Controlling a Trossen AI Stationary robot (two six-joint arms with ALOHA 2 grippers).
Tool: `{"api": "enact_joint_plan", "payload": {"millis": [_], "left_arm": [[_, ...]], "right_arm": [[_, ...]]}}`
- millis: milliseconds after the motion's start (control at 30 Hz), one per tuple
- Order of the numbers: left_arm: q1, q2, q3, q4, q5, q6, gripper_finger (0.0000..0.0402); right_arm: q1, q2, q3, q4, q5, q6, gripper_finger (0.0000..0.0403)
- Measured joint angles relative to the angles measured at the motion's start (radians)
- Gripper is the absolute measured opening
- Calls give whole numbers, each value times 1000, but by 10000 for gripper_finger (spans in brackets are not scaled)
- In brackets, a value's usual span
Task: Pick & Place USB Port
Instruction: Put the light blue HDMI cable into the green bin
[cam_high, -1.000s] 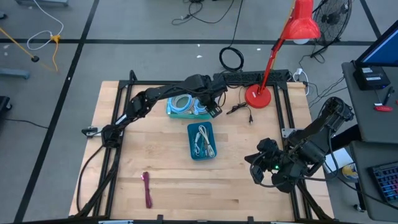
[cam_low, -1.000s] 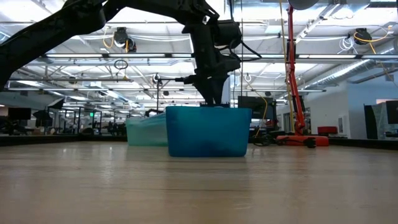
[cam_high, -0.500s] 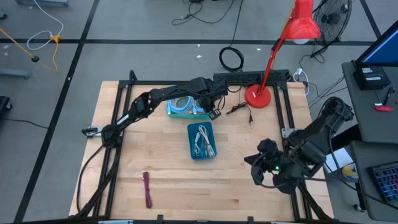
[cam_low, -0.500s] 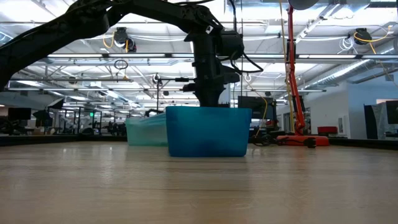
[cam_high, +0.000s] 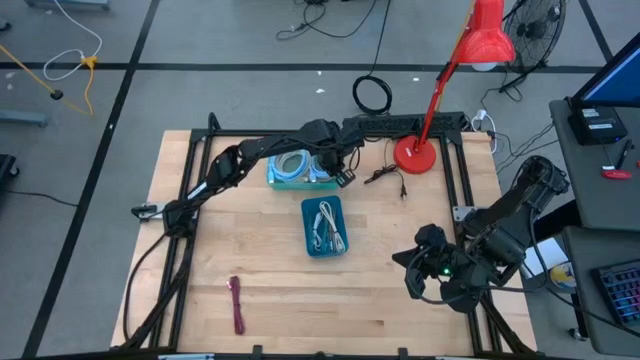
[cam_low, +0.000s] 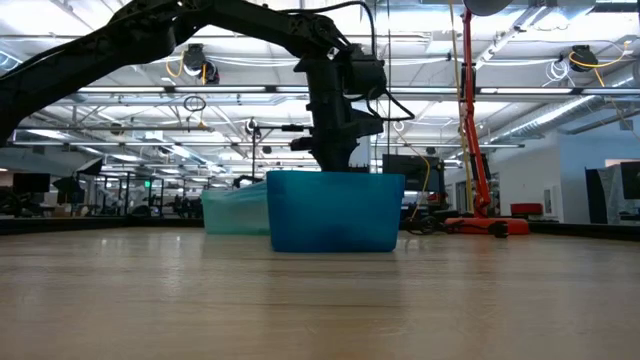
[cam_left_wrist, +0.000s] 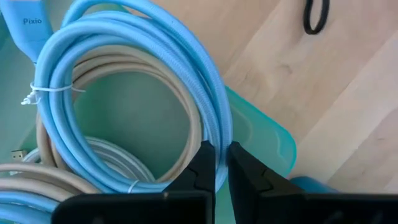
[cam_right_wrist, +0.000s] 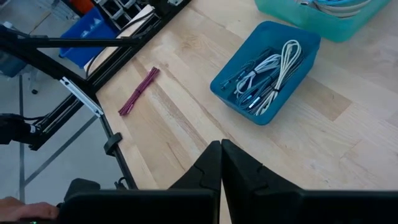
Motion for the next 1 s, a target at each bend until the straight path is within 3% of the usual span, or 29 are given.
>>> {"api": "enact_joint_plan", "payload": {"millis": [767,1000], "left_arm": [[32,48,-26,-41,126,-24,1],[23,48,-50,-55,101,-24,31]], "right_arm": [[19,0,0,14,23,-6,0],[19,0,0,14,21,-9,0]]}}
